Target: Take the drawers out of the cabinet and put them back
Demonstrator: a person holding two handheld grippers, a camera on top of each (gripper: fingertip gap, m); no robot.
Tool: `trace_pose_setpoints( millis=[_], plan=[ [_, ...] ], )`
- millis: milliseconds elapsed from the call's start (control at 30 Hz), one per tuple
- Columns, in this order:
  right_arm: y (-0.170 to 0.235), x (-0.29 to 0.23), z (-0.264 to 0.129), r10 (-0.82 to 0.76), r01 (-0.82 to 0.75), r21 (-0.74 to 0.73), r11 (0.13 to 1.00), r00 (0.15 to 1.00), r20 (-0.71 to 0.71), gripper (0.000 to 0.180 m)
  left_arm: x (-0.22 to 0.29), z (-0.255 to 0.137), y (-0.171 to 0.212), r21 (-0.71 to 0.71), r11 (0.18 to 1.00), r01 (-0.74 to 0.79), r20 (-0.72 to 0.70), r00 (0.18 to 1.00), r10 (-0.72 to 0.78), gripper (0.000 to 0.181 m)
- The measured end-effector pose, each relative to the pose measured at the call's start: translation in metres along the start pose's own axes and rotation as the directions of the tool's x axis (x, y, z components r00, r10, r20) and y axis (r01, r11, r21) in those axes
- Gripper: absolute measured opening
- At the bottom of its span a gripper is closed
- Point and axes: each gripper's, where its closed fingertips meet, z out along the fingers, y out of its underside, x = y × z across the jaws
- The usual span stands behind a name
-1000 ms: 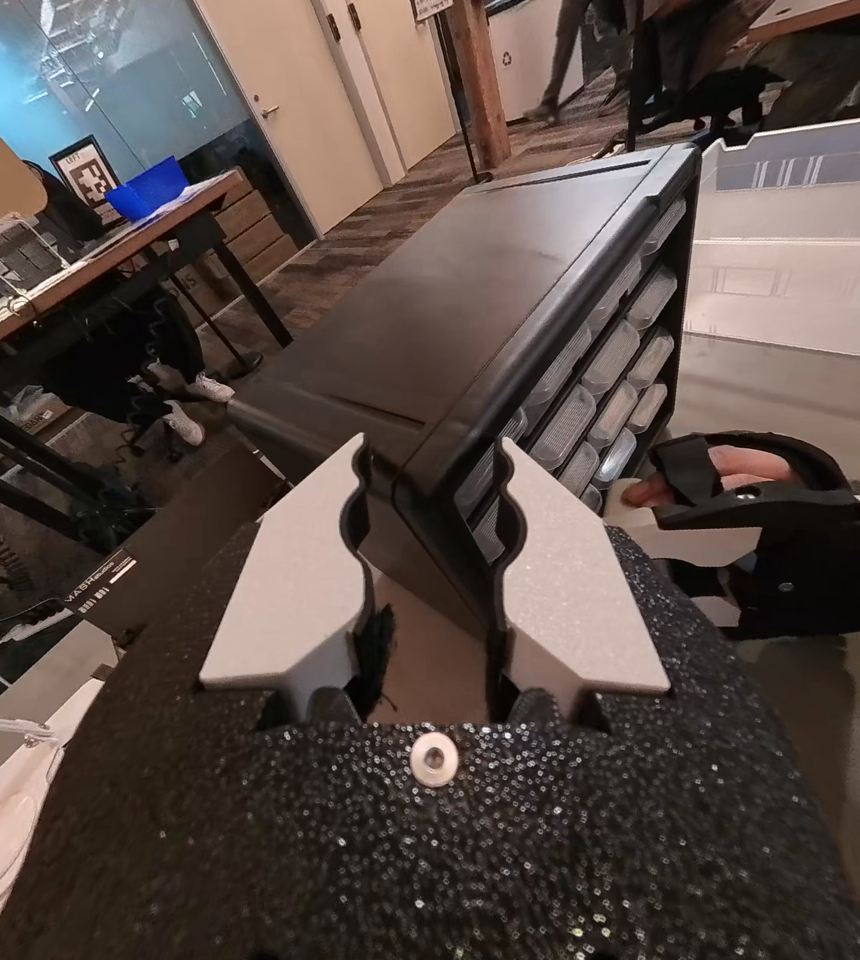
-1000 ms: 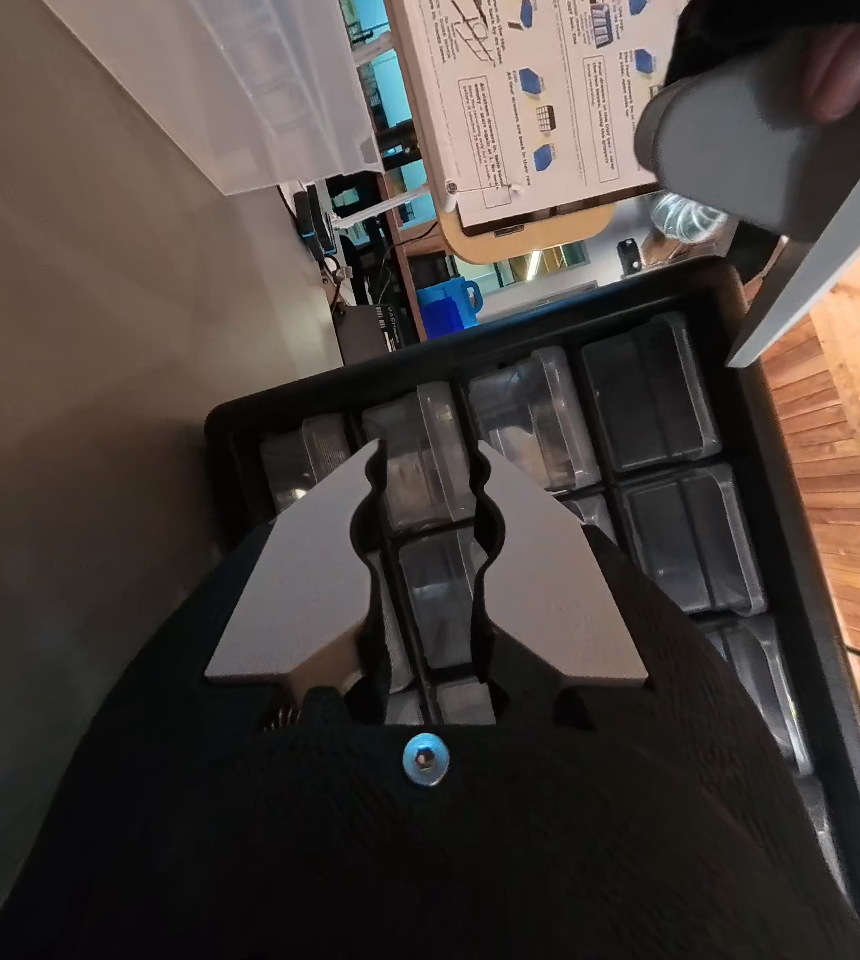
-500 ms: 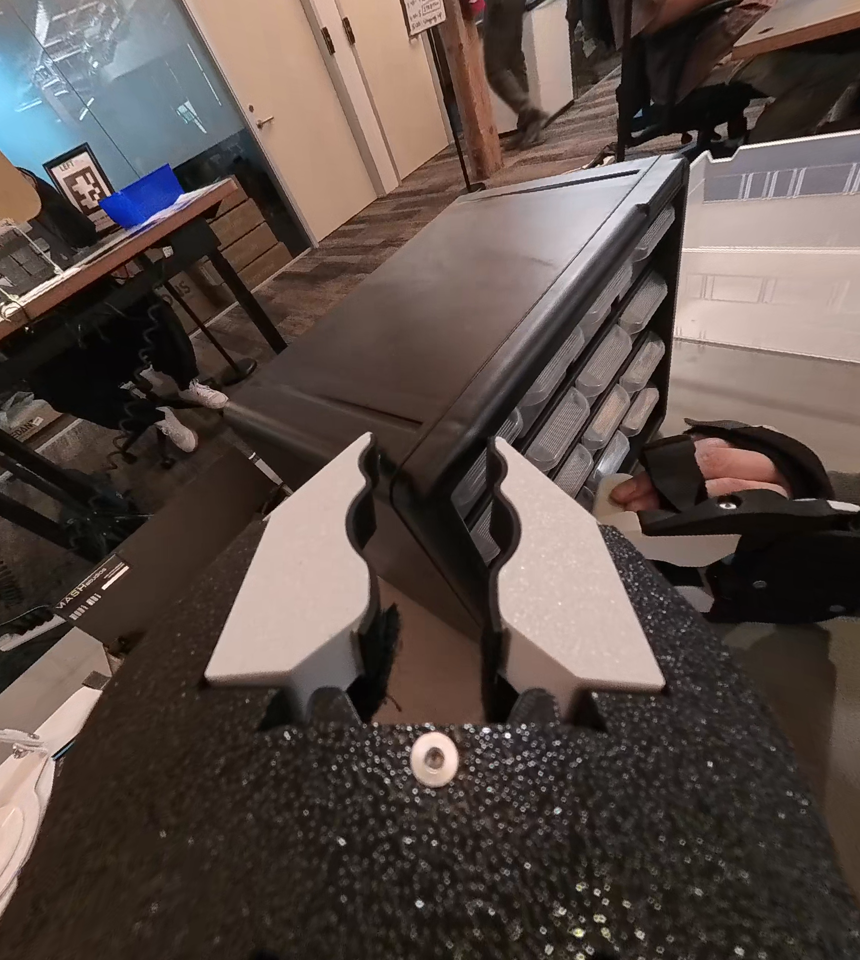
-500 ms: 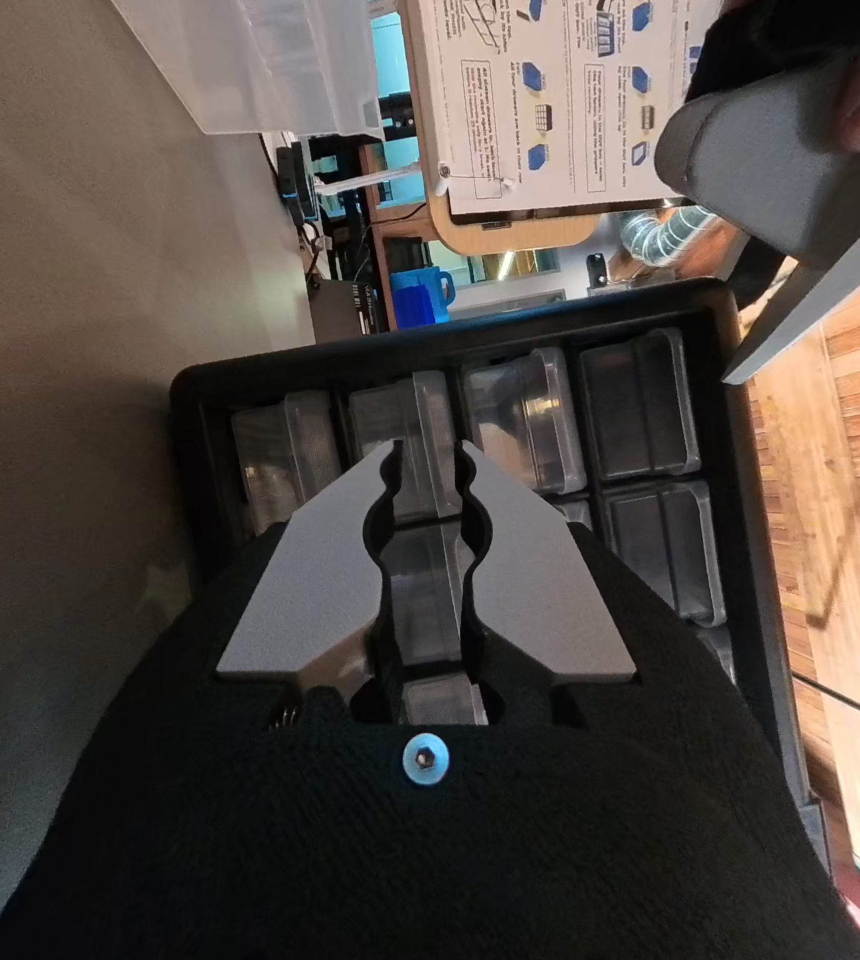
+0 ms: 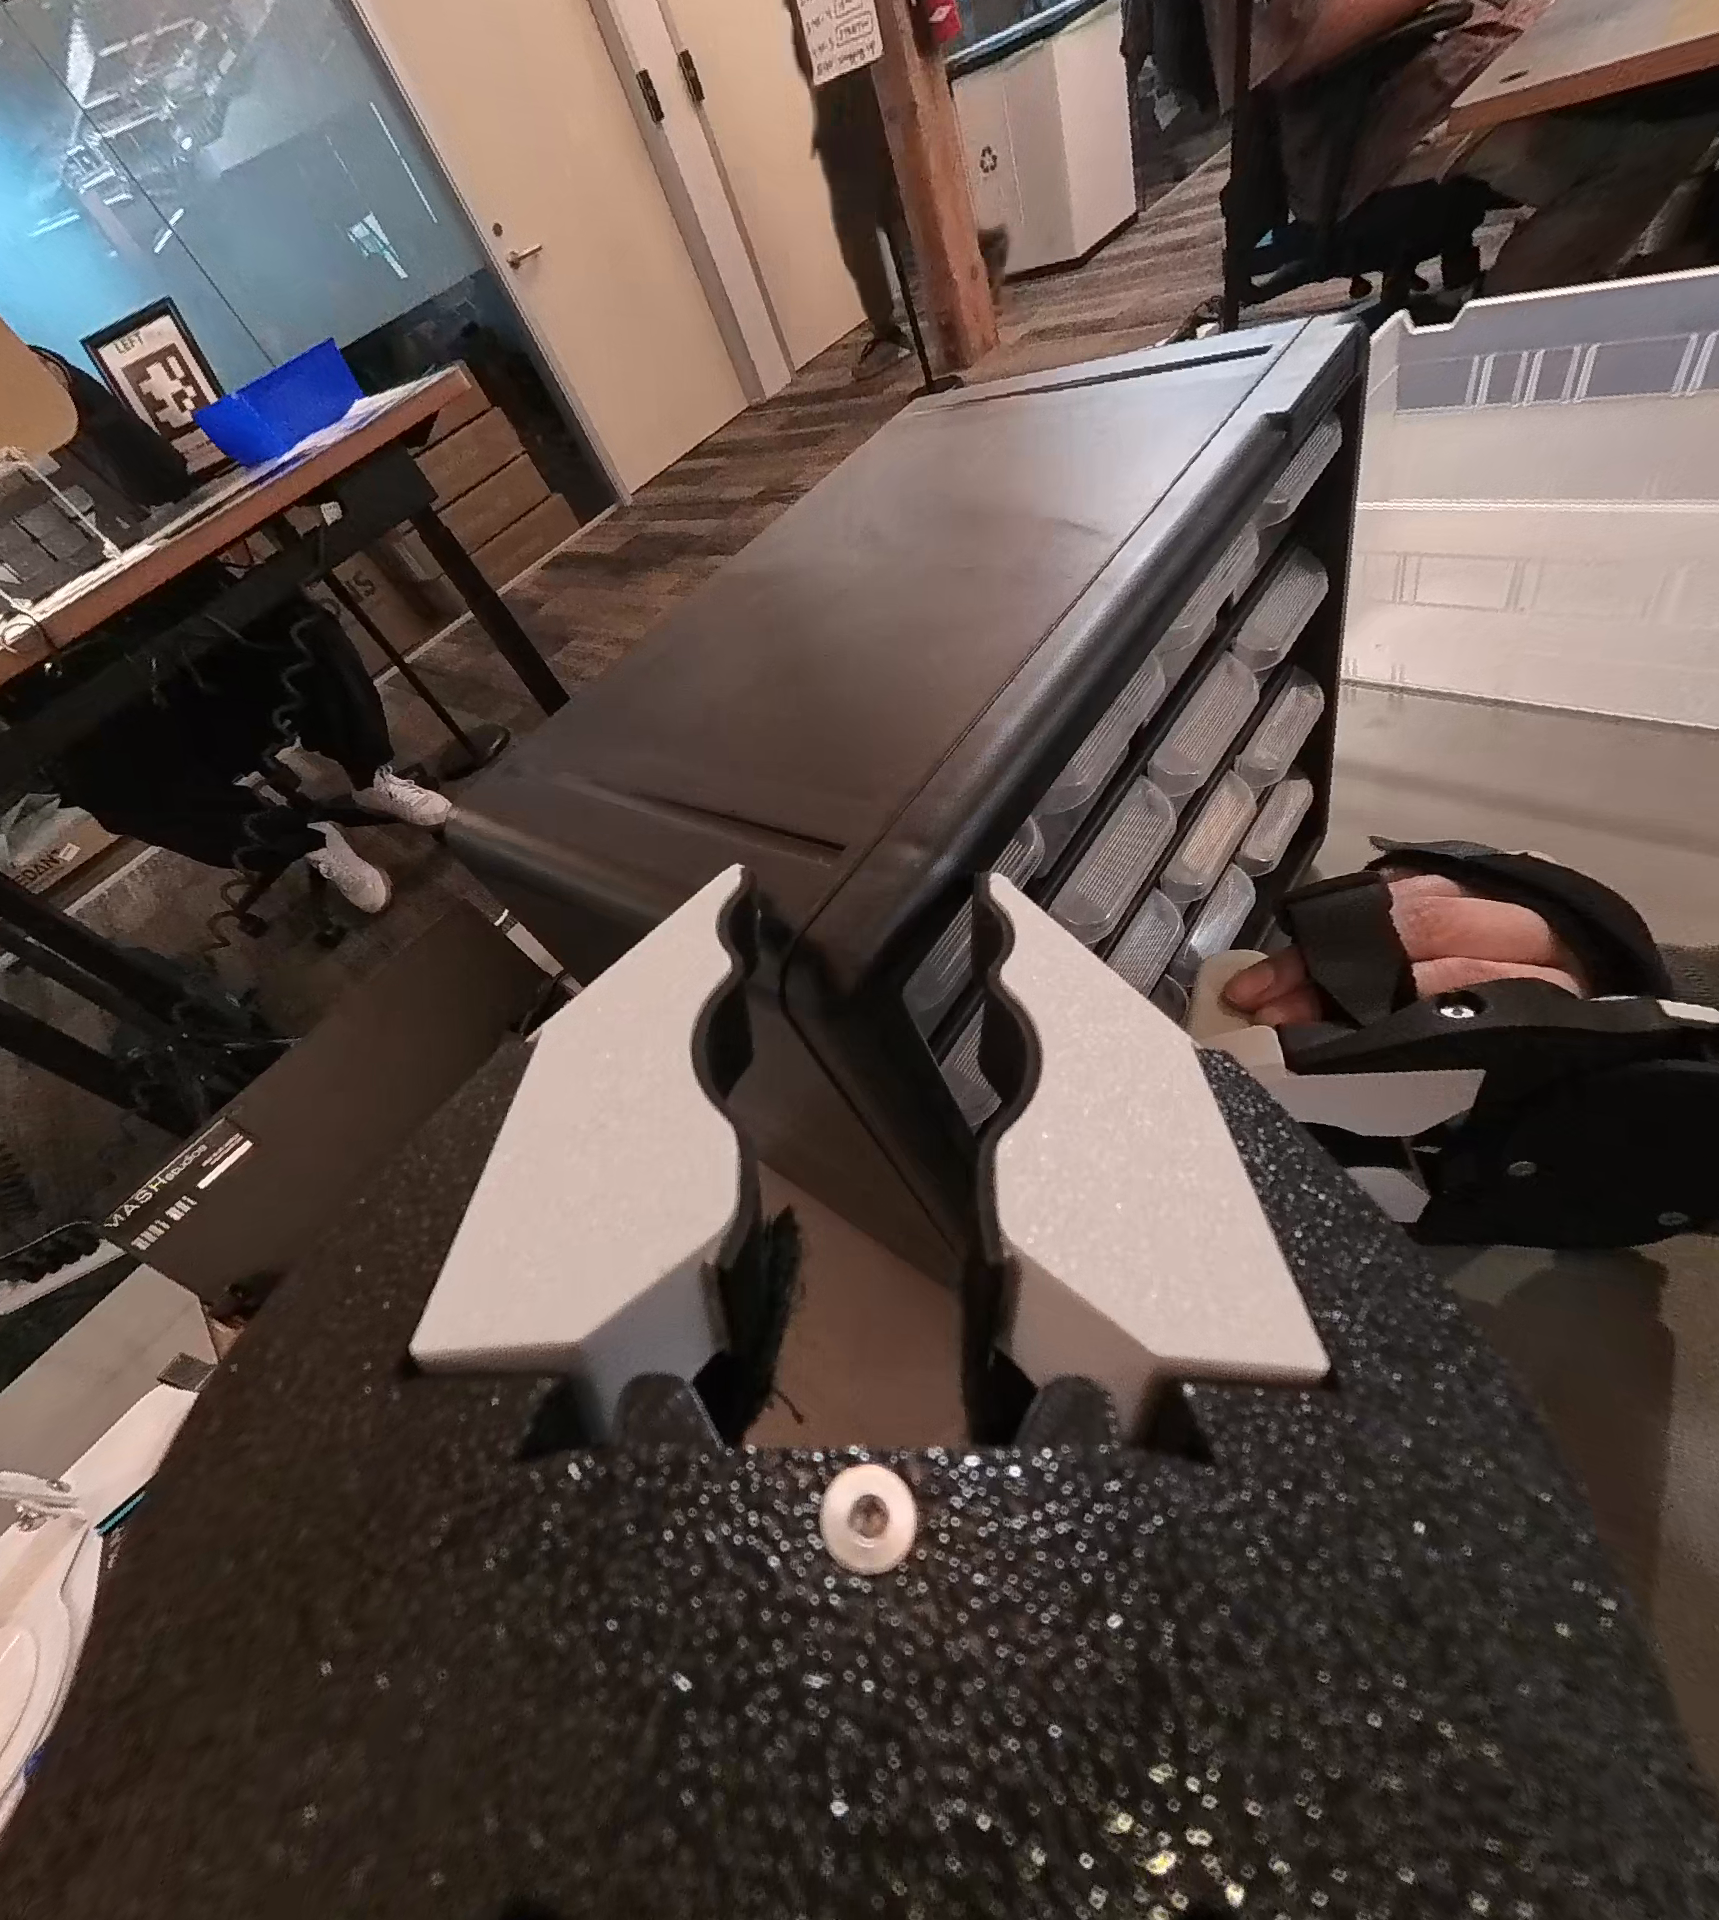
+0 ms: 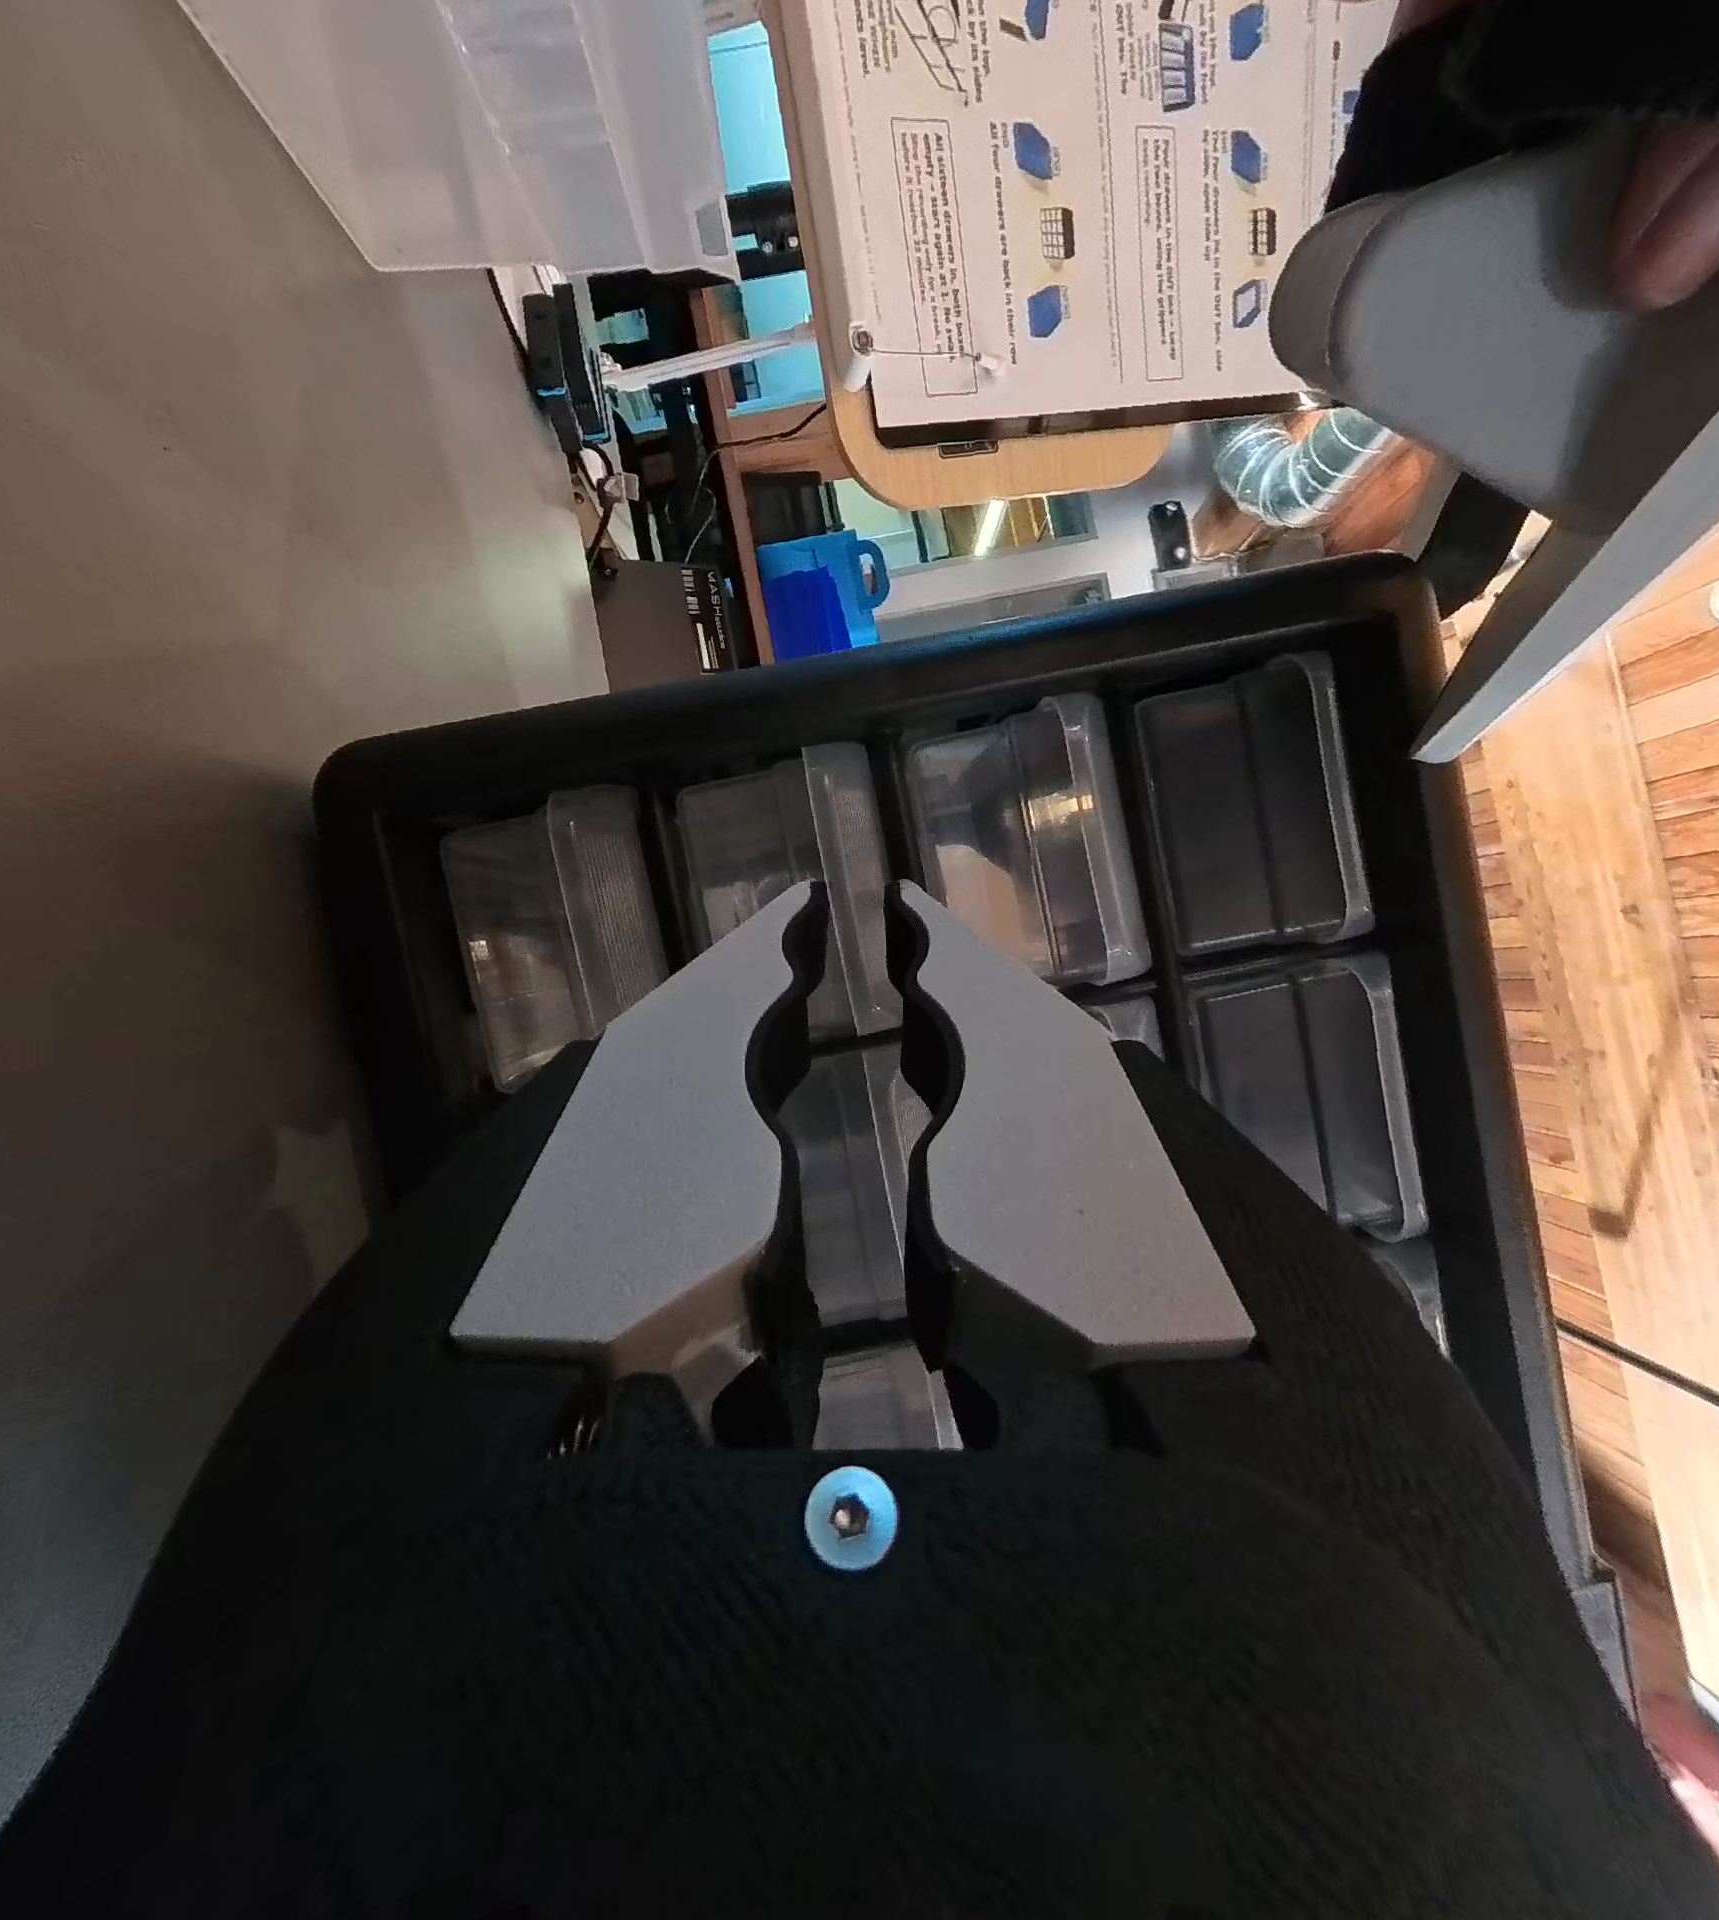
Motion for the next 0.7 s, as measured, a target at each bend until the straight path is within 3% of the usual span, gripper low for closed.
trace_pose_setpoints(
  millis=[700],
  plan=[
    [-0.0009, 0.0014, -0.0027, 0.011, -0.011, 0.01, 1.0, 1.0, -0.002, 0.009, 0.0, 0.0004, -0.0003, 0.008, 1.0, 0.005, -0.006, 1.0, -0.005, 0.039]
  ],
)
